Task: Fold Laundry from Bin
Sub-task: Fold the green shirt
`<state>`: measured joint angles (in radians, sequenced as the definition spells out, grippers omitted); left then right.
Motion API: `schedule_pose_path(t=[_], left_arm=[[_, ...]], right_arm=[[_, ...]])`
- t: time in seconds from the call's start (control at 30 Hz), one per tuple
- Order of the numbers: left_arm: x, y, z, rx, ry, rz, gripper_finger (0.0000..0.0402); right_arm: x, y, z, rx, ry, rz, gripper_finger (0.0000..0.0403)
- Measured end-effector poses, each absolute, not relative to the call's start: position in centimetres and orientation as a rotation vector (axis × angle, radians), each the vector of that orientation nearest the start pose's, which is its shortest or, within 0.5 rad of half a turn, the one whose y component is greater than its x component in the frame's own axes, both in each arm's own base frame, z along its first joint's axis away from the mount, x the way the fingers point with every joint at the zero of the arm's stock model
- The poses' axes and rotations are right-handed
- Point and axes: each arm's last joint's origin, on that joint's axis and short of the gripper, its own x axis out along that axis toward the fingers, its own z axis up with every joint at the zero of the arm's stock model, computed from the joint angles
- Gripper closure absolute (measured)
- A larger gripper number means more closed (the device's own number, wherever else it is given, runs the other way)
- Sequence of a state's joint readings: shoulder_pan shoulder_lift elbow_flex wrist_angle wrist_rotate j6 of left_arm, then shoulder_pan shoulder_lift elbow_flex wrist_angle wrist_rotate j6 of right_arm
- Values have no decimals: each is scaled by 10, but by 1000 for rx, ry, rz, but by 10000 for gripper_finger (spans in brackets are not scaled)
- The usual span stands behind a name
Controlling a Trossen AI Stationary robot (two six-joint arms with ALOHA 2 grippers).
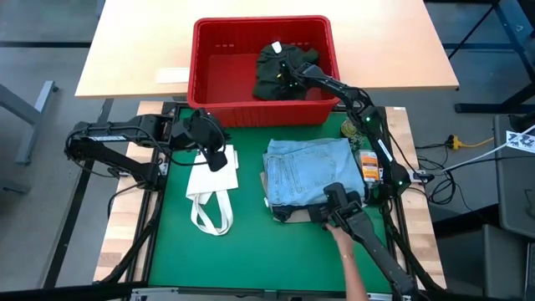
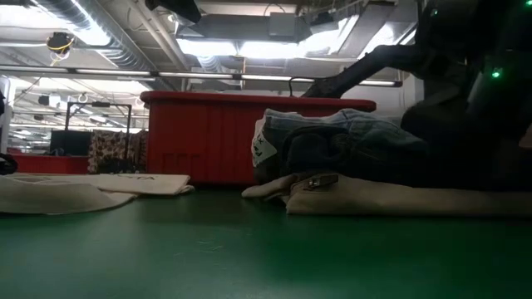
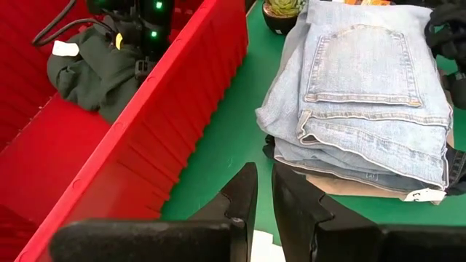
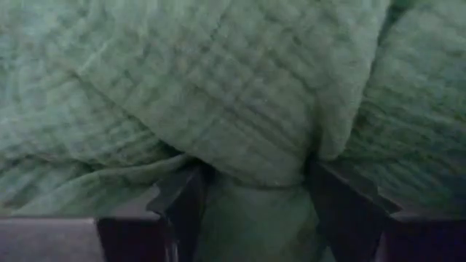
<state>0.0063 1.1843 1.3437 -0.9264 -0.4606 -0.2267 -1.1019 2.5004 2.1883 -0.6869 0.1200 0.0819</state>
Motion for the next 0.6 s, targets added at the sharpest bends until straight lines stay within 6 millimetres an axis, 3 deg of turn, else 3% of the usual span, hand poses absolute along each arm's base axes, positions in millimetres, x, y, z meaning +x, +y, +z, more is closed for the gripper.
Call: schedule_pose_path(t=[0.2, 0.5, 0.6], left_arm=[[220, 14, 381, -38, 698, 525, 360], [220, 14, 381, -38, 698, 525, 360], [220, 14, 381, -38, 698, 525, 360]], right_arm=[[240, -480, 161, 559, 879, -1157, 225], [240, -481, 161, 547, 874, -1148, 381], [240, -481, 161, 539, 881, -1137, 389]])
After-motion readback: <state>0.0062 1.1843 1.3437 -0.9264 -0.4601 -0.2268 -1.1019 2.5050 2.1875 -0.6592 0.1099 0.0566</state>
